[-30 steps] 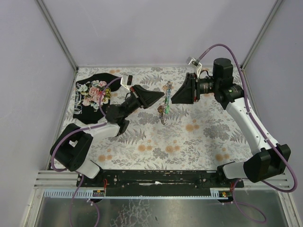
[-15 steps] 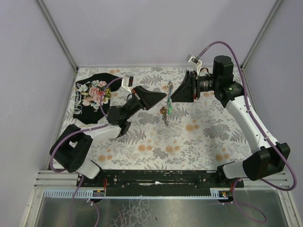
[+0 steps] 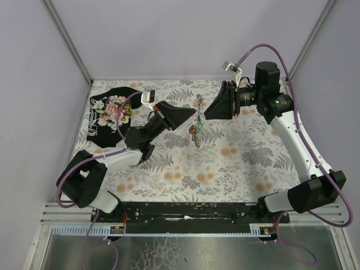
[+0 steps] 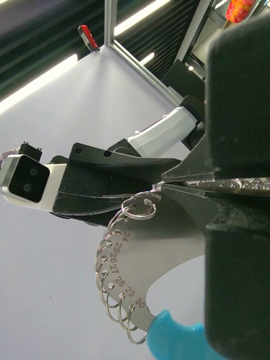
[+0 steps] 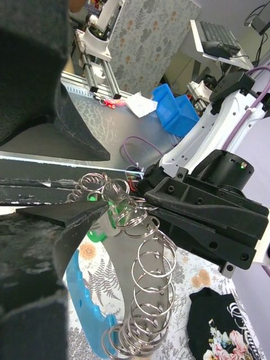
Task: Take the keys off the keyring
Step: Remove the key from the keyring.
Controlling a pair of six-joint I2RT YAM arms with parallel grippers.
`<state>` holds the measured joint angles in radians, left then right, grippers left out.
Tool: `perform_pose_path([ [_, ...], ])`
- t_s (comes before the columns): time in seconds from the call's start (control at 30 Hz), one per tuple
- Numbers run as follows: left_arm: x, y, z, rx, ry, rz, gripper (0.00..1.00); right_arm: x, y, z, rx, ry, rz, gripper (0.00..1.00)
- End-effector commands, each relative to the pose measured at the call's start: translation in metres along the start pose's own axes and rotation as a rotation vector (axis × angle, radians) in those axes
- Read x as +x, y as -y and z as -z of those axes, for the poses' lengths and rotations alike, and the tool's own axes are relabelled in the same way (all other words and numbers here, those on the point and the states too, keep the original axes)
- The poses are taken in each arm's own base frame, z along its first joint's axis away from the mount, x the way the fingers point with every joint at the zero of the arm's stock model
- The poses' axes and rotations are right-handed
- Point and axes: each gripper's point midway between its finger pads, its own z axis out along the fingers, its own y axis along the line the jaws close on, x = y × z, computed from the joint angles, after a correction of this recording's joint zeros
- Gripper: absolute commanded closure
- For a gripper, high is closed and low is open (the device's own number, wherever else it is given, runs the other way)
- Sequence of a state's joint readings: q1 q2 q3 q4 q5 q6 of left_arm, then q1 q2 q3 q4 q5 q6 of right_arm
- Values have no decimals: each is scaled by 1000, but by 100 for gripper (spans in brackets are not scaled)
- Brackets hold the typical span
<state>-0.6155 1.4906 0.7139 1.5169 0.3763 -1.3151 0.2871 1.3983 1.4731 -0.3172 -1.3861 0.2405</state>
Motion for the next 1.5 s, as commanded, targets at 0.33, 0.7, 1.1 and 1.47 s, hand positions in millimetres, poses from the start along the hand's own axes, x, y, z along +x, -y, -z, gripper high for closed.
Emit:
perform_pose_path([
  [0.33, -23, 63, -8, 162, 107, 106, 100, -14, -26, 4, -37, 1, 5, 62],
  [0.7, -15, 65, -15, 185, 64, 52, 100, -23, -37, 0, -69, 1, 24, 62],
  [1.1, -7, 69, -24, 227, 13, -48, 100, -36, -45, 1, -79, 13, 58, 66],
  [1.47, -6, 75, -28, 251, 16, -124, 100, -53, -67, 6, -98, 16, 114, 66],
])
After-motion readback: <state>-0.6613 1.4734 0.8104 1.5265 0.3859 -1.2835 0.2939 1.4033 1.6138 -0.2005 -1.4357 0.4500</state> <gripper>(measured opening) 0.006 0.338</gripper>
